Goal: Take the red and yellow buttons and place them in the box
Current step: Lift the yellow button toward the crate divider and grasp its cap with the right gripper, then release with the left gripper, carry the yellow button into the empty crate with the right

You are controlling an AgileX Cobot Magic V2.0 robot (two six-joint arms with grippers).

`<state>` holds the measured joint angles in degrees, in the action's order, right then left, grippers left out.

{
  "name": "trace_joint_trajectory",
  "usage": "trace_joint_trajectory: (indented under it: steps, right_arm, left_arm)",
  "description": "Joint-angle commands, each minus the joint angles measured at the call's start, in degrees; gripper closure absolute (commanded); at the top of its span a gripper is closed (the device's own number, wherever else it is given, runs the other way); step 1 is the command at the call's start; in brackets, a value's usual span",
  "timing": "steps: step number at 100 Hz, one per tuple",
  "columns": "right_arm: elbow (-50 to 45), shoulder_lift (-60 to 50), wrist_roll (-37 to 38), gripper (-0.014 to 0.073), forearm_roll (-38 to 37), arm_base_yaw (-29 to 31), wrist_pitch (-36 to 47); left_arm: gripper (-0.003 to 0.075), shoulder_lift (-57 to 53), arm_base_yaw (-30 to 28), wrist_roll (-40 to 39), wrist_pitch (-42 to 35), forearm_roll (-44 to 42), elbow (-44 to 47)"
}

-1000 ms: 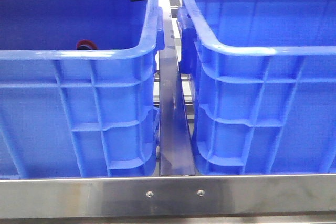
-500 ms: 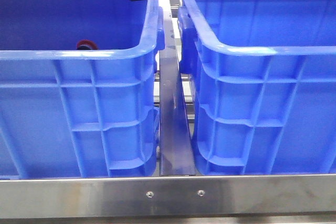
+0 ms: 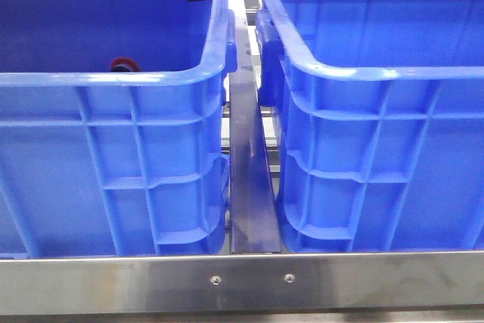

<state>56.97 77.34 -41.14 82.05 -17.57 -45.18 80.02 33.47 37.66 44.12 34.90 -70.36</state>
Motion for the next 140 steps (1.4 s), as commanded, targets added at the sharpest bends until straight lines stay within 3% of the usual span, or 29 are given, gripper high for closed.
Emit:
trace_joint_trajectory:
  steps: [1, 12, 26, 33, 42, 51, 94, 108, 124, 140]
  right_arm:
    - [1.9, -1.3, -0.9, 0.0241, 3.7, 0.0, -0.7]
    - [1.9, -1.3, -0.9, 0.0389, 3.7, 0.0, -0.7]
    - [1.9, -1.3, -0.9, 0.041, 3.6, 0.0, -0.9]
    - [1.9, -1.3, -0.9, 0.041, 3.6, 0.0, -0.9]
    - [1.9, -1.3, -0.9, 0.041, 3.6, 0.0, -0.9]
    - [1.9, -1.4, -1.0, 0.041, 3.6, 0.2, -0.9]
    - [3.7, -6.7, -16.1, 0.041, -2.1, 13.0, -0.3]
    - [3.7, -8.1, -21.1, 0.041, -9.0, 15.1, 6.5]
    - [3.4, -7.9, -21.4, 0.041, -19.3, 15.1, 16.3]
    - [2.6, -5.3, -21.4, 0.041, -23.0, 15.1, 24.1]
  left_arm:
    - [0.0603, -1.8, 0.4, -0.1, -2.7, 2.5, -1.4]
    - [0.0603, -1.8, 0.4, -0.1, -2.7, 2.5, -1.4]
    - [0.0543, -1.8, 0.4, -0.1, -2.7, 2.5, -1.4]
    - [0.0427, -1.8, 0.4, -0.1, -2.6, 2.5, -1.4]
    - [0.0204, -1.8, 0.4, -0.1, -2.7, 2.5, -1.4]
    - [0.0096, -1.8, 0.4, -0.1, -2.7, 2.5, -1.5]
    - [0.0101, -2.6, 0.4, -0.1, -2.5, 2.6, -1.5]
    - [0.0101, -2.6, 0.4, -0.1, -2.7, 2.5, -1.5]
    - [0.0101, -2.6, 0.4, -0.1, -2.7, 2.5, -1.5]
    - [0.0101, -2.6, 0.4, -0.1, -2.7, 2.5, -1.5]
